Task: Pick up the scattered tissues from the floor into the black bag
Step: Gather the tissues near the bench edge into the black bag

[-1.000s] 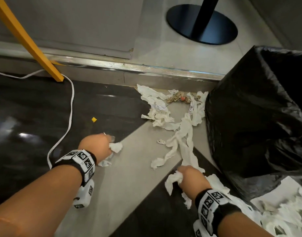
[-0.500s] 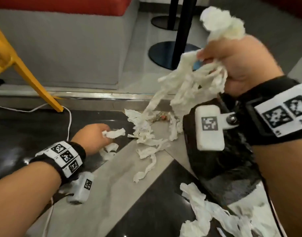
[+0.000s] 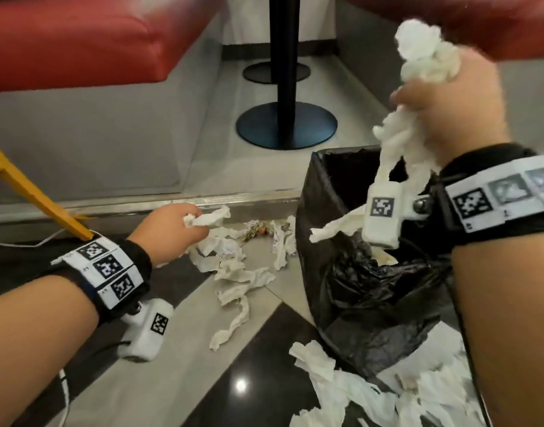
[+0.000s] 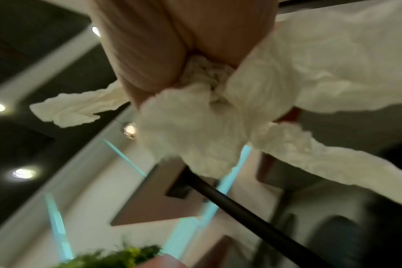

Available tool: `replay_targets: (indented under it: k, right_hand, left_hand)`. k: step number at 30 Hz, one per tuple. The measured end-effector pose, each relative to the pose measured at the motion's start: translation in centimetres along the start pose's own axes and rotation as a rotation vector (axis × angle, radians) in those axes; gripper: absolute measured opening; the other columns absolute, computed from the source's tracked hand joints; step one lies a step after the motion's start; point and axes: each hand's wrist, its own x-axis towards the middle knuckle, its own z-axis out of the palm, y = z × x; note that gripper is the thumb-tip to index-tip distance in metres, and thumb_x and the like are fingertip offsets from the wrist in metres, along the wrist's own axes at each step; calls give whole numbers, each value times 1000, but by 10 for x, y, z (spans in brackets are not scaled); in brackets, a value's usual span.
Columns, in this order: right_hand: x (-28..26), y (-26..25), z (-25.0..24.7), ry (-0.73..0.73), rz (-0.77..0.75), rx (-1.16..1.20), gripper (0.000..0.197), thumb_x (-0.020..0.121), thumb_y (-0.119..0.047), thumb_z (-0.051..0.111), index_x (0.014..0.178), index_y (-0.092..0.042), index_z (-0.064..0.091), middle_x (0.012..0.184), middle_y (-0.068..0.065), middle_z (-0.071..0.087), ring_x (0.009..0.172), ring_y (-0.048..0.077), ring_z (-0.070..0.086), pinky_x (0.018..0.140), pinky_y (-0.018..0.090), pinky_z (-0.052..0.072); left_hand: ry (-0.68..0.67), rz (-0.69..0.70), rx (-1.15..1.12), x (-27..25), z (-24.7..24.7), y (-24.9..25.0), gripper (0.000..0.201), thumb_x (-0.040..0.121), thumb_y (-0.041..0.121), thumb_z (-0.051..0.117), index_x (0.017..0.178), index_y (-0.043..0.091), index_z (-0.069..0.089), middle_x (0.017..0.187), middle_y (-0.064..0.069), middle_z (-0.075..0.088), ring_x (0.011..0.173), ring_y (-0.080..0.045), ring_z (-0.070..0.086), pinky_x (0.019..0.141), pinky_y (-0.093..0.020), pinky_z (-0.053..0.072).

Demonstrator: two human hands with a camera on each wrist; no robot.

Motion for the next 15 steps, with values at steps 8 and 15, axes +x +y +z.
replay_targets:
  k: [8,15]
  right_hand:
    - [-20,94,24,-679,336,-648,53,83,-30,65,128,-5,51,129,14,56,117,32,52,94,36,43]
    - [0,65,-11,-326,257,-296,31,81,-24,62,111,-17,64,111,9,65,101,27,61,89,46,53]
  left_hand:
    - [28,101,-209,9,23,101,28,84,37,63,63,23,52,62,2,50,59,-17,48,55,-30,35]
    - [-76,162,-253,41,62,201,72,81,67,47,114,4,56,110,-16,66,97,-30,63,70,-31,41]
